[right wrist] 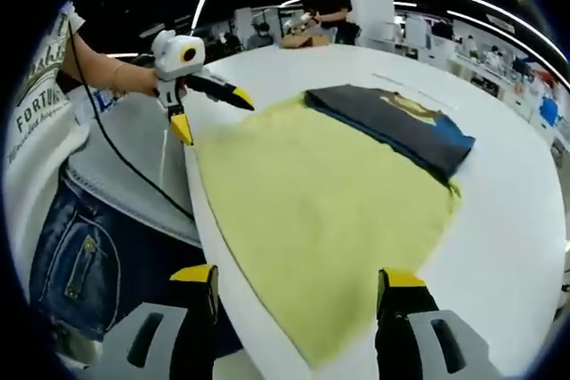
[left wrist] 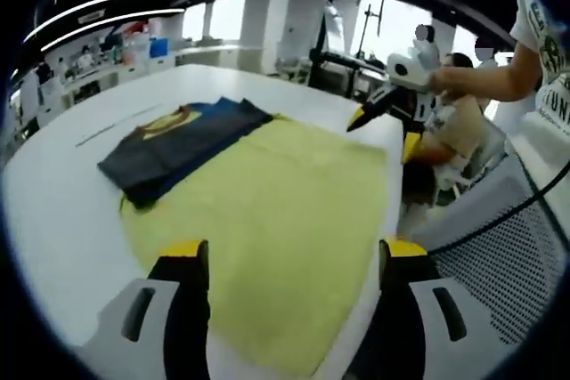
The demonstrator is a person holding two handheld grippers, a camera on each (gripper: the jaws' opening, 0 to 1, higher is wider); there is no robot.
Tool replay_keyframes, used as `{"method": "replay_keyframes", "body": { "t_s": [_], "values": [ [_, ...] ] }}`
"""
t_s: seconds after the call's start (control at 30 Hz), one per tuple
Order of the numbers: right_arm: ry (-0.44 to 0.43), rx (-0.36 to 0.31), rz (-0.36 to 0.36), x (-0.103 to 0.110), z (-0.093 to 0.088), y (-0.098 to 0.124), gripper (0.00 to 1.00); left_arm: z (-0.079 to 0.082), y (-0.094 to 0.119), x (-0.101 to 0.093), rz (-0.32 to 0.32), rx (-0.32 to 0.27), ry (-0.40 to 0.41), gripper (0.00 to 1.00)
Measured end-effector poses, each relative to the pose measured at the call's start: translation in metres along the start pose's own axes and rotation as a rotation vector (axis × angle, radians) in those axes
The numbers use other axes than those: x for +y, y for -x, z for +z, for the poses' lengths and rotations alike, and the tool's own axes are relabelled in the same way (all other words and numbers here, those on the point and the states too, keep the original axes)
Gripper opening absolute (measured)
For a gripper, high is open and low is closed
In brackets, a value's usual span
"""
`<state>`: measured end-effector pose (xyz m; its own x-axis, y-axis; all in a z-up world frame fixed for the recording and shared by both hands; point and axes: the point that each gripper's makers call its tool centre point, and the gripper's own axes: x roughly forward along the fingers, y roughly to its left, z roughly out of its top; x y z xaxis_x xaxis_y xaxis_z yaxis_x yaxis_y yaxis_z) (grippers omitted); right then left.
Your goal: Fold the garment on the visible template until the final outline fits inside the template.
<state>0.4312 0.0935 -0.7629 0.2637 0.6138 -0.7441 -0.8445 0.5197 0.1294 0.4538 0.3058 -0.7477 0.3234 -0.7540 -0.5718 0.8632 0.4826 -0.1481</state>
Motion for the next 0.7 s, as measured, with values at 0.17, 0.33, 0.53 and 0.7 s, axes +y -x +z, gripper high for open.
{"method": "replay_keyframes", "body": {
  "t_s": [0.17, 0.33, 0.53, 0.7],
  "values": [
    [0.024, 0.050, 0.005, 0.002, -0.013, 0.000, 0.50, -0.020, 0.005, -0.008, -0.008, 0.050, -0.028, 0.63],
    [0.056, 0.091, -0.001, 0.003, -0.022, 0.001, 0.46, -0.033, 0.010, -0.011, -0.011, 0.086, -0.051, 0.55],
    [0.096, 0.133, -0.019, -0.001, -0.033, 0.000, 0.41, -0.040, 0.011, -0.012, 0.004, 0.134, -0.083, 0.46],
    [0.114, 0.150, -0.029, -0.004, -0.038, 0.002, 0.34, -0.047, 0.011, -0.013, 0.007, 0.158, -0.091, 0.41]
  ]
}}
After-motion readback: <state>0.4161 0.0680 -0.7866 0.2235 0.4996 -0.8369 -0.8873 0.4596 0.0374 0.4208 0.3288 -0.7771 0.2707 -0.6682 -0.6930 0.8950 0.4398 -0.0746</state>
